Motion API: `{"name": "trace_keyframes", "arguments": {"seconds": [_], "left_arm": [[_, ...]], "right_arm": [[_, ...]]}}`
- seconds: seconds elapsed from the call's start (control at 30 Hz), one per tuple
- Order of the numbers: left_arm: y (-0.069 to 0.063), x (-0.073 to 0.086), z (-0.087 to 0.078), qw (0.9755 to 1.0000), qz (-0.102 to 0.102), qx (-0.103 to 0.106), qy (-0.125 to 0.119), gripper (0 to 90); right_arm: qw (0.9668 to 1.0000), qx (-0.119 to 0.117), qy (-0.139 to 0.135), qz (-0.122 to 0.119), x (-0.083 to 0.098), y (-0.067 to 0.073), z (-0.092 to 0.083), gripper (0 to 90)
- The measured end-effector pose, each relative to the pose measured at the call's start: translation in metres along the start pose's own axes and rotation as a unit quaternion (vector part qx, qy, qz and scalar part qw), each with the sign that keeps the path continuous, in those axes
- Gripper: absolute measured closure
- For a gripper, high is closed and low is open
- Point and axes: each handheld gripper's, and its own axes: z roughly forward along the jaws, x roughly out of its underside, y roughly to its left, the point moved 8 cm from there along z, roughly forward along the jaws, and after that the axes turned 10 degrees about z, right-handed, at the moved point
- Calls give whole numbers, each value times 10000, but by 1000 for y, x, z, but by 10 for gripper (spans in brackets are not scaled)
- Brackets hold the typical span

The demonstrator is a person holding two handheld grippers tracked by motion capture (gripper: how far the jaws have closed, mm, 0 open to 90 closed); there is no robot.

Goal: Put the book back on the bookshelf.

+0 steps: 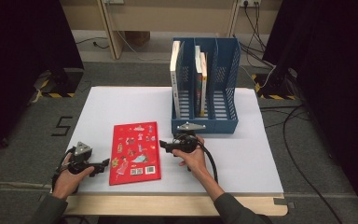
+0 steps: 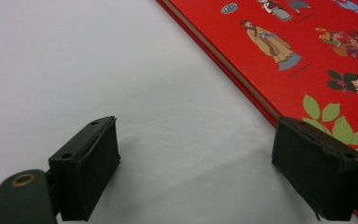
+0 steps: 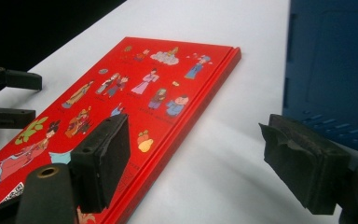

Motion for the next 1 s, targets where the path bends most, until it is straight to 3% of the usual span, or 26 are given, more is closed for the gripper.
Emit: {"name": "trace_keyframes", "arguments": {"seconds": [0.33,0.7,1.0], "left_arm": [[-1,-1,2,10000,-48,16,19,139],[-8,-1,0,9998,92,200,3,148],[-28,-2,-3,9979,350,539,31,153]], "right_arm": [[9998,-85,179,-33,6,9,19,242],[9988,-177,457,42,13,17,37,257],[9979,-209,555,258,10,15,39,280]]}}
